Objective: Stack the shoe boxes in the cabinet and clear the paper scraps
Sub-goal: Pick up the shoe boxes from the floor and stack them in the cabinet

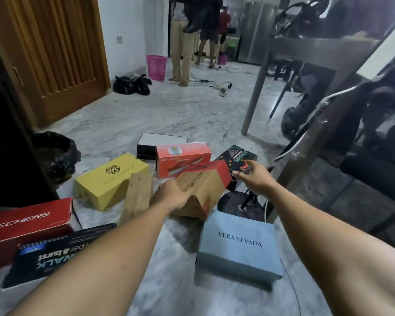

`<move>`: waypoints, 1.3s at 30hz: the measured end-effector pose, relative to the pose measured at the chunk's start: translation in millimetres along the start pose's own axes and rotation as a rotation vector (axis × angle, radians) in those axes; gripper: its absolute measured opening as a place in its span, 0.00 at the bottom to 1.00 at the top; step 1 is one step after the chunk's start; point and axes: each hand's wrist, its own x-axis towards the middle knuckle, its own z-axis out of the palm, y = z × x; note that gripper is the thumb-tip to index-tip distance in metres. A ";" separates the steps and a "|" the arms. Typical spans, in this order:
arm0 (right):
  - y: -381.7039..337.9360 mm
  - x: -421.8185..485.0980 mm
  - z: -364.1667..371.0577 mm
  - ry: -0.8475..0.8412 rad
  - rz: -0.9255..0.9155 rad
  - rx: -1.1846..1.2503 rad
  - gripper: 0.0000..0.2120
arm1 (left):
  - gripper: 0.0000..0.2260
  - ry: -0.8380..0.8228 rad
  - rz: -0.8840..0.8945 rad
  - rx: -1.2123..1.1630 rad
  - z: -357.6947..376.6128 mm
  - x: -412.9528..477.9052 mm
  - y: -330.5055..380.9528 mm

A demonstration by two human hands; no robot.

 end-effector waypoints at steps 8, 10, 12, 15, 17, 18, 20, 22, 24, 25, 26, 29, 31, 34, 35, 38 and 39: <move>60.5 118.5 75.8 -0.153 -0.018 0.018 0.33 | 0.48 -0.025 -0.230 -0.328 116.5 67.0 -34.4; 71.7 140.8 92.7 -0.180 -0.019 0.054 0.31 | 0.55 0.000 -0.280 -0.410 134.7 81.9 -36.2; 77.0 158.5 105.0 -0.185 -0.012 0.090 0.33 | 0.57 0.023 -0.309 -0.462 149.1 94.3 -35.6; 85.7 184.3 118.6 -0.194 0.005 0.132 0.44 | 0.61 0.074 -0.304 -0.525 165.6 109.0 -31.7; 107.1 211.4 128.7 -0.185 0.015 0.153 0.53 | 0.63 0.115 -0.302 -0.579 175.6 117.7 -29.4; 113.9 223.7 132.4 -0.180 0.019 0.152 0.59 | 0.63 0.131 -0.314 -0.593 179.0 120.5 -28.7; 115.6 237.4 133.5 -0.184 0.052 0.143 0.73 | 0.59 0.160 -0.321 -0.586 183.0 124.5 -28.1; 106.3 241.9 128.9 -0.222 0.096 0.140 0.81 | 0.56 0.189 -0.278 -0.567 186.5 128.7 -32.2; 99.0 242.4 122.9 -0.273 0.123 0.144 0.83 | 0.54 0.186 -0.234 -0.549 189.9 130.0 -41.9; 99.1 242.9 121.7 -0.293 0.138 0.154 0.82 | 0.53 0.179 -0.216 -0.545 189.5 129.7 -47.0; 99.7 243.7 121.6 -0.300 0.143 0.170 0.81 | 0.53 0.172 -0.199 -0.549 187.3 128.9 -51.6; 96.6 242.8 120.6 -0.240 0.145 0.112 0.82 | 0.51 0.116 -0.177 -0.593 177.3 130.9 -62.8; 91.1 238.5 115.1 -0.212 0.124 0.018 0.79 | 0.49 0.098 -0.191 -0.628 170.3 132.5 -68.1; 78.1 227.8 97.7 -0.260 0.144 -0.024 0.74 | 0.48 0.141 -0.196 -0.674 158.7 131.4 -71.2; 73.4 221.5 90.1 -0.294 0.158 -0.018 0.71 | 0.49 0.142 -0.197 -0.701 155.9 129.3 -70.5; 60.5 200.9 66.2 -0.370 0.176 0.012 0.62 | 0.52 0.122 -0.166 -0.795 147.8 123.5 -67.1; 56.3 192.3 57.1 -0.374 0.174 0.015 0.60 | 0.50 0.106 -0.150 -0.823 142.4 119.9 -63.2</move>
